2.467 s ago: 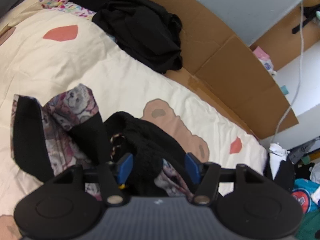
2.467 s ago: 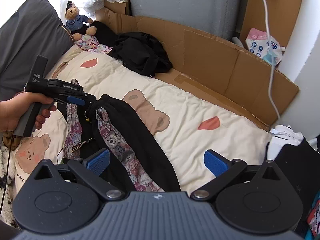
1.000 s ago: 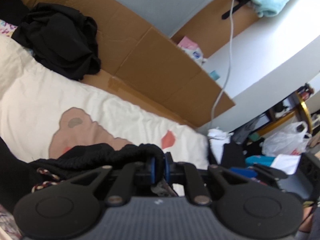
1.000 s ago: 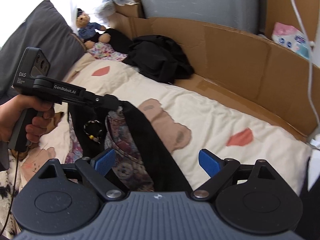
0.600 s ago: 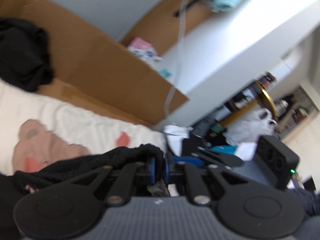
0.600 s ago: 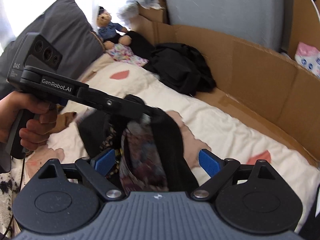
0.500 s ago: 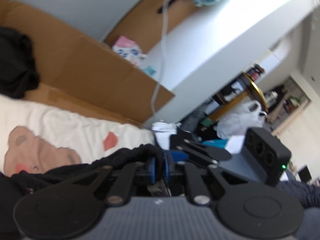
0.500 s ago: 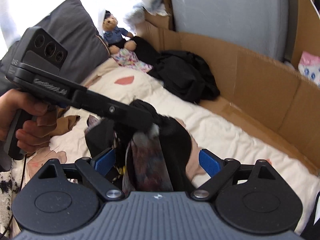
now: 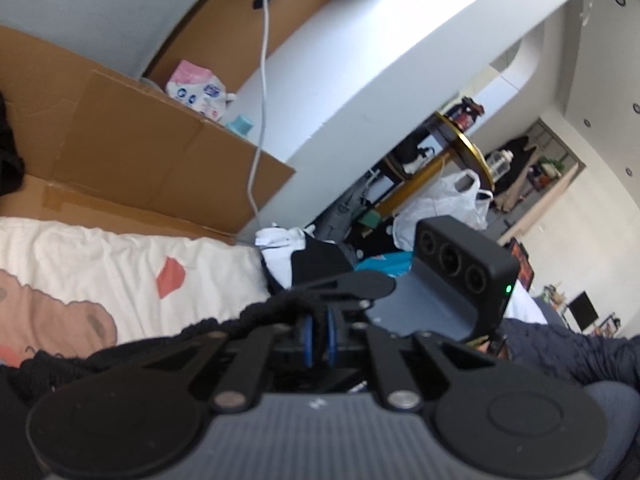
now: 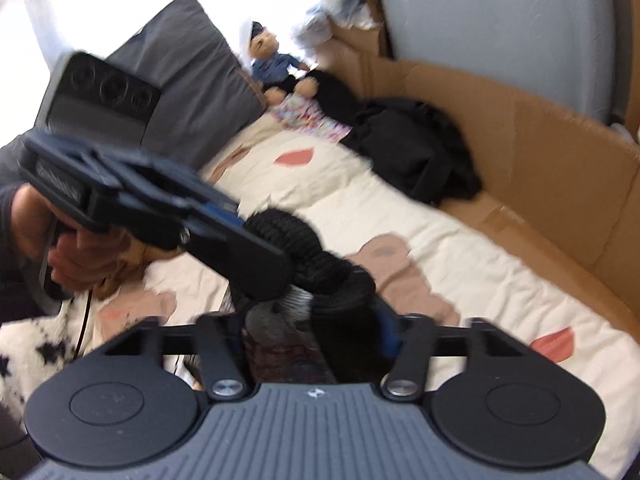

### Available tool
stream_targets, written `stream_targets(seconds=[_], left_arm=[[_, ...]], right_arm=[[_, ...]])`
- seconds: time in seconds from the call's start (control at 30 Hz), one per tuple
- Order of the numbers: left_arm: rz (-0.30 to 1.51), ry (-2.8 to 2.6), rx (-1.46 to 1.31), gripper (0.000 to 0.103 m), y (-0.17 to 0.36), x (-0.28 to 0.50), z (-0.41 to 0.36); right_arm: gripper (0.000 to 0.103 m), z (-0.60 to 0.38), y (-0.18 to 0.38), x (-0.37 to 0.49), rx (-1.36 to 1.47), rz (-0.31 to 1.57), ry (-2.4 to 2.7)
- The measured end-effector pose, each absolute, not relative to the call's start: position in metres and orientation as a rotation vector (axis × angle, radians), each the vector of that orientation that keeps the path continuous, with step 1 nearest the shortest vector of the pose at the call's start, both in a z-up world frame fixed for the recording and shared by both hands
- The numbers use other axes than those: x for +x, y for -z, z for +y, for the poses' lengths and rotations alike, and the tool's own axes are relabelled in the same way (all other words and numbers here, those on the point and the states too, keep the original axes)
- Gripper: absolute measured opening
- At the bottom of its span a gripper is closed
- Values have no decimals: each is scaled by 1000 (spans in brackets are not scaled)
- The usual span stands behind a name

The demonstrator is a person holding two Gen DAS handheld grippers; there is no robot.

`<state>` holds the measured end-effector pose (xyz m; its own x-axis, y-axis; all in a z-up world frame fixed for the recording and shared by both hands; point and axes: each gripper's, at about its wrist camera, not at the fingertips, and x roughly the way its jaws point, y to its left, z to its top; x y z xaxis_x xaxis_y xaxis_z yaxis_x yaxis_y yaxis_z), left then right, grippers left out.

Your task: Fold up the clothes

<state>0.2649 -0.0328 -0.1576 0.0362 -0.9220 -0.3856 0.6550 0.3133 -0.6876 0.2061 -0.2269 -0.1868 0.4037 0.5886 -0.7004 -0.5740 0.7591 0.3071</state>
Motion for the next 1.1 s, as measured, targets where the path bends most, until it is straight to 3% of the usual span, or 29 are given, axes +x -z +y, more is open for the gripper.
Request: stream_targets(seconds=[0.1, 0.13, 0.5, 0.6, 0.73, 0.97, 1.1], left_arm=[[919, 1232, -361, 10, 164, 266, -32], [916, 1227, -357, 17, 165, 266, -31], [896, 968, -357, 40, 179, 291, 8], [906, 862, -291, 53, 189, 299, 16], [978, 779, -238, 59, 214, 308, 18], [1106, 708, -116, 59, 267, 308, 1], [1100, 711, -34, 61, 271, 303, -14]], right_arm=[[18, -230, 190, 199, -4, 894, -716], [17, -232, 191, 197, -12, 893, -703], [17, -267, 190, 175, -4, 878, -650], [17, -275, 182, 165, -4, 859, -651], [17, -285, 181, 154, 10, 868, -655], [16, -301, 202, 133, 44, 936, -635], [16, -308, 212, 125, 91, 962, -628]])
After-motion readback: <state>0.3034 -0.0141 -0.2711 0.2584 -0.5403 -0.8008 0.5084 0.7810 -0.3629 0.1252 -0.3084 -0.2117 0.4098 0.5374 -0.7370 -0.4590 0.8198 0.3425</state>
